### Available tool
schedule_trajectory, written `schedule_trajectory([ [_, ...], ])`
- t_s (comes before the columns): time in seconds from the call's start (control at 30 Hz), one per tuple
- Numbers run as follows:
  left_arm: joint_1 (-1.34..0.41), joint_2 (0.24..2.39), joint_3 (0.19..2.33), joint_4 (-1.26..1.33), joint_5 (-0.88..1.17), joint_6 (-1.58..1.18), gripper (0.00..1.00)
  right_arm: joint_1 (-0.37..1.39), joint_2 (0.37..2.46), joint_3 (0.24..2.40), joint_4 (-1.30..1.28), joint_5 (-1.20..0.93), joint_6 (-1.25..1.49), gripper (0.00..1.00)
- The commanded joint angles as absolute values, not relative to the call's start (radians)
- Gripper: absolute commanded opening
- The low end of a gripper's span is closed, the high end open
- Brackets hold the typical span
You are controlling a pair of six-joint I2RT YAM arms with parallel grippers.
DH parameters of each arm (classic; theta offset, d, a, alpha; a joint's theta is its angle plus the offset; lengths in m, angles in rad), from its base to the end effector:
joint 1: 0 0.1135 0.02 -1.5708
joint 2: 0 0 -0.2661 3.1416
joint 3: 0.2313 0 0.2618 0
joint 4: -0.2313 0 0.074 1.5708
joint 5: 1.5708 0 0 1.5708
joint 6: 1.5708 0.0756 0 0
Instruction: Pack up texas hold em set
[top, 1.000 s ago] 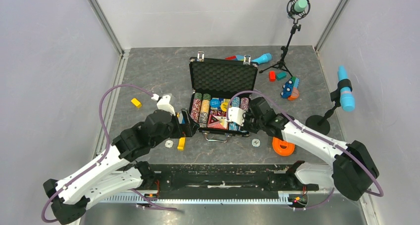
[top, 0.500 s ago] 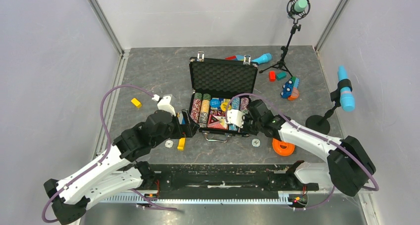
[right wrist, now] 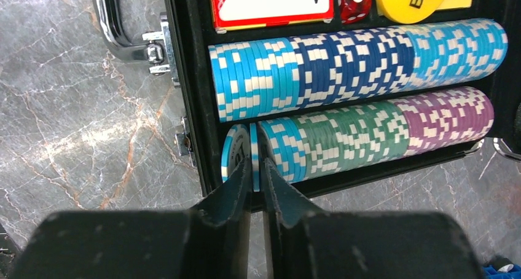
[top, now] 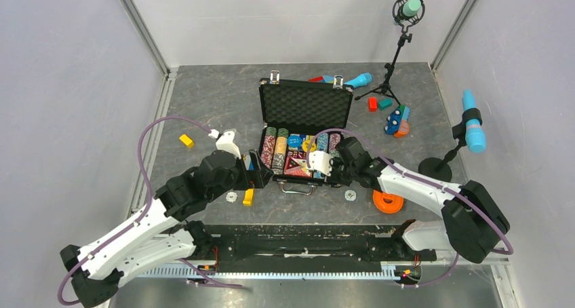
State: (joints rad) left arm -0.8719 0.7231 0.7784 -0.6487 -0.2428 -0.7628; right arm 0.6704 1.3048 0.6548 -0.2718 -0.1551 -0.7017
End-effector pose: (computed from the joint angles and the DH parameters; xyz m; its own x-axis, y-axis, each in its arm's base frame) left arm 0.1386 -0.1367 0.2812 -0.6849 -0.2275 -0.6922 0.1959 0.8575 -0.4756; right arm 0.2114 0.1826 0.1453 -0.0333 -0.8403 -0.5410 -0.9277 0.2275 -0.2961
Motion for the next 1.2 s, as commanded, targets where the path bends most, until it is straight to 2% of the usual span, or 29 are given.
schedule_trajectory([
  [0.0,-0.866,0.728,0.788,-0.614,-0.233,-0.767,1.00,0.660,1.283,0.650,-0.229,-0.093,-0.706,0.17],
  [0.2,-0.864,0.730,0.785,-0.609,-0.229,-0.767,1.00,0.661,1.242,0.673,-0.240,-0.103,-0.700,0.26],
  [0.67,-0.860,0.726,0.786,-0.611,-0.227,-0.767,1.00,0.658,1.148,0.704,-0.267,-0.086,-0.651,0.26],
  [1.0,-0.856,0.724,0.783,-0.609,-0.220,-0.770,1.00,0.639,1.016,0.599,-0.142,-0.075,-0.442,0.33],
  [1.17,-0.856,0.715,0.779,-0.609,-0.222,-0.774,1.00,0.638,0.920,0.515,-0.078,-0.022,-0.215,0.38],
])
